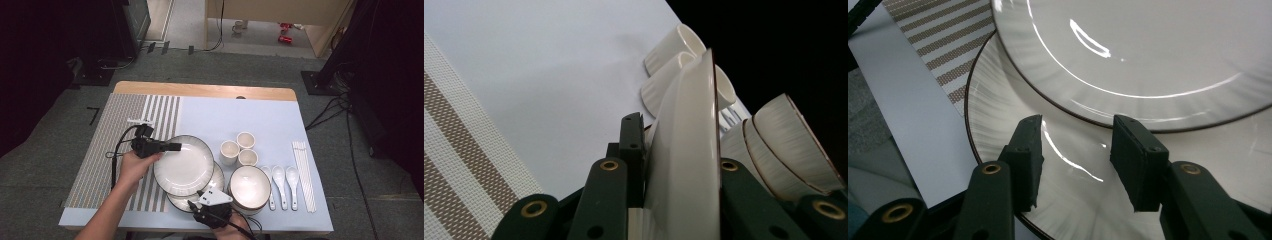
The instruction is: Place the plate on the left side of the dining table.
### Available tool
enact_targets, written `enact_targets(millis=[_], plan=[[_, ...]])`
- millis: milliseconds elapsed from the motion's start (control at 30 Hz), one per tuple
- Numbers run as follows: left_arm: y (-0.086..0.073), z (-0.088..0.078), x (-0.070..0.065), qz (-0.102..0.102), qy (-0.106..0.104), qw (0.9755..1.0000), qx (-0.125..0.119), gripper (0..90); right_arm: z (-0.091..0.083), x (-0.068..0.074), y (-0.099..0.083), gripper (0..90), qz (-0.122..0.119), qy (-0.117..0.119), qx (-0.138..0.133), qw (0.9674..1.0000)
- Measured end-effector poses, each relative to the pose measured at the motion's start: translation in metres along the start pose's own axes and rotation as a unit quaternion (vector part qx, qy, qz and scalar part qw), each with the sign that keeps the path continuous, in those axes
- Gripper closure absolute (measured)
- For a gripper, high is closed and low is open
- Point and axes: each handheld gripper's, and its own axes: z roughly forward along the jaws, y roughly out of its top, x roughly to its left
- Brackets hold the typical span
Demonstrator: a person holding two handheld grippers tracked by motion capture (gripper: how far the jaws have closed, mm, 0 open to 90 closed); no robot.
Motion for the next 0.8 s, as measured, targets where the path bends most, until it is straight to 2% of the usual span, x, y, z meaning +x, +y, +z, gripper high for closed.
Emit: enact_targets(millis=[100, 467, 800], plan=[[0.001, -0.004, 0.0, 0.002, 0.008, 1.0, -0.002, 79.6, 0.0, 0.0, 0.0, 54.9, 0.002, 0.001, 0.0, 1.0], [0.003, -0.017, 0.004, -0.013, 0.02, 0.9996, -0.017, 80.5, 0.0, -0.001, 0.0, 48.4, 0.014, -0.002, -0.001, 0.9999], [0.005, -0.026, 0.007, -0.026, 0.017, 0.9992, -0.026, 80.8, 0.0, -0.002, -0.001, 46.0, 0.018, -0.004, -0.005, 0.9998]])
